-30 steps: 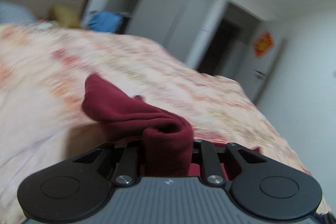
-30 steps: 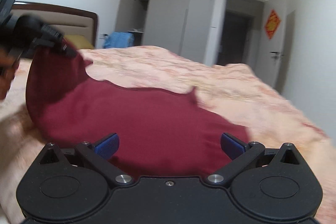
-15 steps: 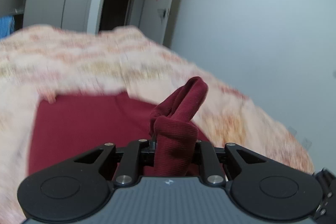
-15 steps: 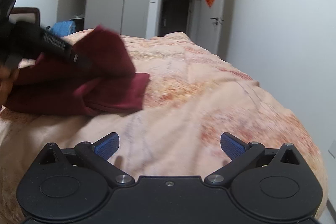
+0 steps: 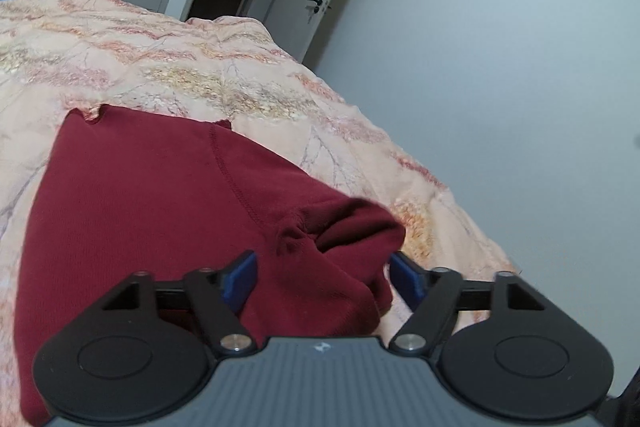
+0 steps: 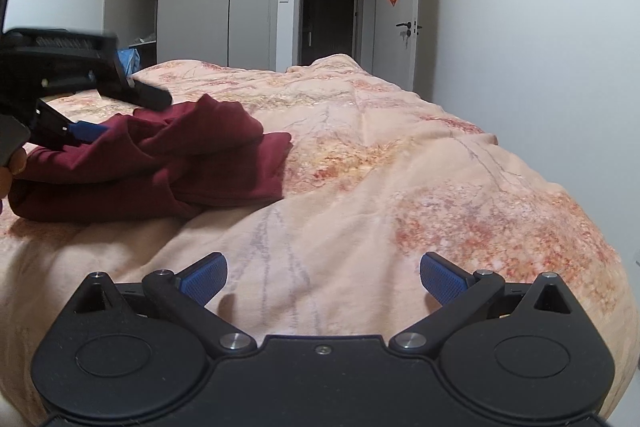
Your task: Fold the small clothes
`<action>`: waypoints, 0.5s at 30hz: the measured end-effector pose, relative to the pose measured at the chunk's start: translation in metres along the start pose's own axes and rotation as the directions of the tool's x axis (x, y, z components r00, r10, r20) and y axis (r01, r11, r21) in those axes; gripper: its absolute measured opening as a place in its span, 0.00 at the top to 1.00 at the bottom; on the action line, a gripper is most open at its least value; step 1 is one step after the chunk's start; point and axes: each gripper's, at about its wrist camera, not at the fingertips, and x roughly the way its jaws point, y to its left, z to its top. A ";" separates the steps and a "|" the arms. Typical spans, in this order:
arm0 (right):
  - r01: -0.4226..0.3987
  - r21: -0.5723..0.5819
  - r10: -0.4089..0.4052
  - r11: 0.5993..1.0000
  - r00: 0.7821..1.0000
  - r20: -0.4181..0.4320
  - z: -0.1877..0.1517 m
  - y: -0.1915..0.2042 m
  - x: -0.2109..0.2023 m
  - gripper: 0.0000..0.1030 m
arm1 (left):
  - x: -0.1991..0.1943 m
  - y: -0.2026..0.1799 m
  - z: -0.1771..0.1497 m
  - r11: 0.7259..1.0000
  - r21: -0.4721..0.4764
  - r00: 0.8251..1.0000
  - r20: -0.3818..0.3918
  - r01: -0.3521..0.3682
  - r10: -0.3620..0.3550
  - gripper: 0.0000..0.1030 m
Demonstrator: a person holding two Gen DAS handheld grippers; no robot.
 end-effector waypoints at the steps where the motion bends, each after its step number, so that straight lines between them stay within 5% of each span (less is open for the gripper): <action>1: -0.004 0.004 0.004 1.000 1.000 -0.001 0.000 0.001 0.000 0.00 | -0.006 0.001 0.000 1.000 -0.011 1.000 0.013 0.003 -0.003 0.15; 5: -0.031 0.039 0.031 0.999 1.000 -0.002 0.002 0.004 -0.001 0.00 | -0.031 0.004 0.004 0.999 -0.031 0.997 0.071 -0.019 0.021 0.02; 8: -0.064 0.069 0.063 0.996 0.998 0.010 0.006 0.007 -0.001 0.00 | -0.049 0.011 0.008 0.994 -0.046 0.990 0.096 -0.101 0.105 0.00; 15: -0.224 0.173 0.217 0.959 0.974 0.061 0.026 0.024 0.003 0.00 | -0.079 0.046 0.003 0.931 -0.131 0.930 0.100 -0.340 0.353 0.00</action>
